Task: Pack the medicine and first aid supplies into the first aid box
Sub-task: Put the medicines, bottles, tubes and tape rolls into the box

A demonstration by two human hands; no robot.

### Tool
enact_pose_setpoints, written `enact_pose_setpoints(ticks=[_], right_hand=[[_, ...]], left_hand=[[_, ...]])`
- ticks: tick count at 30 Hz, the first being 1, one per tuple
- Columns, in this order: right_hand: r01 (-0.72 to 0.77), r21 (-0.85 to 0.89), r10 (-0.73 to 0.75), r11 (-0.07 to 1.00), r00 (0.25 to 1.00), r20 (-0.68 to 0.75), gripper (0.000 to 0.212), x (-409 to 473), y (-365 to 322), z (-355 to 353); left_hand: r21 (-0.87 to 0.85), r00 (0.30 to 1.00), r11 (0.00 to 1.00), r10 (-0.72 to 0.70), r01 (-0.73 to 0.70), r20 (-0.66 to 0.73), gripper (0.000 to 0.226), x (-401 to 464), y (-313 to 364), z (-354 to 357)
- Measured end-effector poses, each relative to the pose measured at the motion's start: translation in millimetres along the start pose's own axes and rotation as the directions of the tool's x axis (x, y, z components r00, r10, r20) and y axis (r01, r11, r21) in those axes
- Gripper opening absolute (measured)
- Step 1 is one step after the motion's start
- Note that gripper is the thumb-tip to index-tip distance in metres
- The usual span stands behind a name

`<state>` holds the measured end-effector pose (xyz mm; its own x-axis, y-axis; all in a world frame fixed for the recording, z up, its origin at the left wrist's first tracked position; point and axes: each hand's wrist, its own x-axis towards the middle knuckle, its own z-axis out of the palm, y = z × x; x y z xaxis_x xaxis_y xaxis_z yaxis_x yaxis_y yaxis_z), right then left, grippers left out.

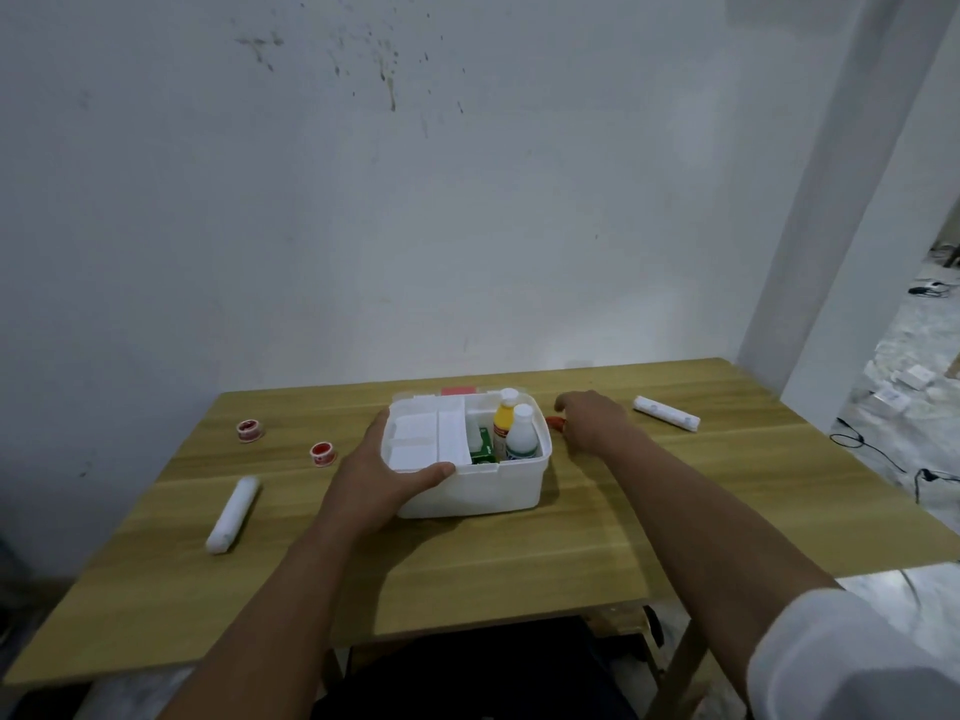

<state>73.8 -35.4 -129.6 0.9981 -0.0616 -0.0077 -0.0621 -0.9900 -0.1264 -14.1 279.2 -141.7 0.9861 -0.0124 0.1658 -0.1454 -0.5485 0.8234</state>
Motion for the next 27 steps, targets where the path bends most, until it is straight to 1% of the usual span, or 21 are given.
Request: enact_pose_setpoints(ticks=[2,4,6,8,10,11,13,15,17,19,23,25,27], right_hand=[[0.003,0.167,0.013,0.986,0.996,-0.094,0.041,-3.3,2.0,-13.6],[0.044,0.337,0.030,0.940,0.977,-0.210,0.035,-5.6,0.6,-38.3],[0.088,0.509,0.034,0.856,0.974,-0.225,0.031,-12.4,-8.2,-70.4],[0.155,0.626,-0.011,0.764,0.974,-0.228,0.033,-24.9,-23.1,-101.6],[0.220,0.674,-0.078,0.705,0.969,-0.234,0.029,-36.5,-39.9,-121.7],[0.241,0.672,-0.134,0.700,0.969,-0.208,0.026,-41.7,-47.7,-127.4],[0.271,0.629,-0.266,0.728,0.958,-0.105,0.023,-51.3,-62.4,-131.2],[0.324,0.533,-0.363,0.781,0.931,-0.035,0.022,-56.6,-74.9,-124.6],[0.400,0.377,-0.419,0.836,0.908,-0.034,0.023,-58.1,-85.1,-112.8],[0.453,0.208,-0.457,0.867,0.889,-0.031,0.022,-57.9,-93.4,-99.9],[0.434,-0.017,-0.432,0.901,0.900,0.056,0.017,-55.5,-102.8,-78.8],[0.417,-0.098,-0.412,0.904,0.909,0.066,0.018,-54.9,-105.4,-75.7],[0.408,-0.149,-0.403,0.901,0.913,0.064,0.017,-55.0,-107.4,-76.9]], left_hand=[[0.003,1.000,1.000,-0.002,0.002,0.005,0.117,0.8,-1.1,0.6],[0.001,1.000,1.000,0.009,-0.009,0.009,0.114,0.7,-0.9,1.2],[0.000,1.000,1.000,0.016,-0.016,0.010,0.112,0.7,-0.8,1.3],[-0.003,1.000,1.000,0.022,-0.022,0.010,0.113,1.1,-1.7,1.2],[-0.003,1.000,1.000,0.027,-0.027,0.009,0.112,1.1,-2.2,0.8],[-0.002,1.000,1.000,0.026,-0.026,0.009,0.113,1.3,-2.5,0.9],[0.000,1.000,1.000,0.016,-0.016,0.012,0.114,2.1,-2.5,1.2],[0.006,1.000,1.000,0.017,-0.018,0.019,0.111,2.4,-2.2,1.5],[0.007,0.999,1.000,0.023,-0.023,0.029,0.111,2.8,-2.4,1.3],[0.009,0.999,1.000,0.019,-0.019,0.030,0.113,2.4,-2.2,0.8],[0.007,1.000,1.000,0.007,-0.007,0.027,0.111,1.9,-1.7,0.8],[-0.007,0.999,1.000,0.016,-0.015,0.032,0.108,1.2,-1.1,0.7],[-0.013,0.999,1.000,0.021,-0.020,0.036,0.110,1.3,-1.5,0.5]])
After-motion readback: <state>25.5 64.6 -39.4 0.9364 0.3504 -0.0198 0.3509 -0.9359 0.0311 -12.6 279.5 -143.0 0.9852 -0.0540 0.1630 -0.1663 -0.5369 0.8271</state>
